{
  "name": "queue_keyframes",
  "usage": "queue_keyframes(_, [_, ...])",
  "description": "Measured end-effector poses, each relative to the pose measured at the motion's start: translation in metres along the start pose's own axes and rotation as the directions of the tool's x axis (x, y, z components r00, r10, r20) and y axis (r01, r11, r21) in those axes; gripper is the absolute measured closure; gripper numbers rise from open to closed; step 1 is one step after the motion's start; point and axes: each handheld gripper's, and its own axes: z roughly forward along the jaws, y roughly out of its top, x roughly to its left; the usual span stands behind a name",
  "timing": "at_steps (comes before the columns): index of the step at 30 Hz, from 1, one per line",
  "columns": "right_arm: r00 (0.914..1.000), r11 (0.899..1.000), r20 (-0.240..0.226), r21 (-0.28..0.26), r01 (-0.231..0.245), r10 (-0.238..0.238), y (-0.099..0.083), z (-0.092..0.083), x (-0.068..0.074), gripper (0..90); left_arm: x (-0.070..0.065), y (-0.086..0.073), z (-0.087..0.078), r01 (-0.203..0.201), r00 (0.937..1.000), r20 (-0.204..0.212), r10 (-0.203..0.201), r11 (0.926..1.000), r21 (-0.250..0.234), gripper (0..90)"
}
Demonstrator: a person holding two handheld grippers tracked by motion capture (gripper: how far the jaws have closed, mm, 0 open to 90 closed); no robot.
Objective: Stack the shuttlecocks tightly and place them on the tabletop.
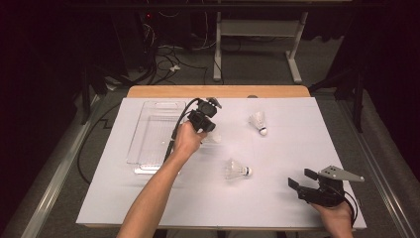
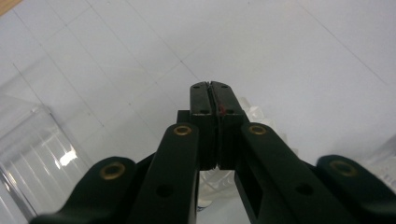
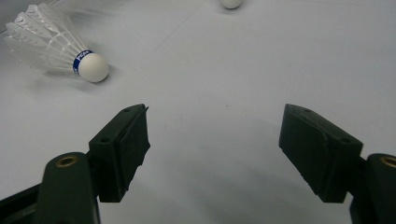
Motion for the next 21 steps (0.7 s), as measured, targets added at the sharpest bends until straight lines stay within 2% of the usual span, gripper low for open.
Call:
queue_keyframes(8, [1.0,1.0,-0.001,0.002,0.0,0.0,0.0,0.0,0.0,24.5,0.004,0.005,0.01,0.005,1.0,0.008,-0.005,0.9997,-0.022,88.5])
queue_keyframes(16, [1.0,1.0,-0.003,0.006,0.003,-0.003,0.0,0.001,0.0,24.5,0.006,0.008,0.028,-0.014,0.999,-0.042,0.014,0.9998,-0.015,88.5])
queue_keyframes(21, [1.0,1.0,-0.003,0.008,0.001,0.0,0.0,0.002,0.0,24.5,0.008,0.009,0.033,-0.006,0.9996,-0.028,0.005,0.9997,-0.024,88.4])
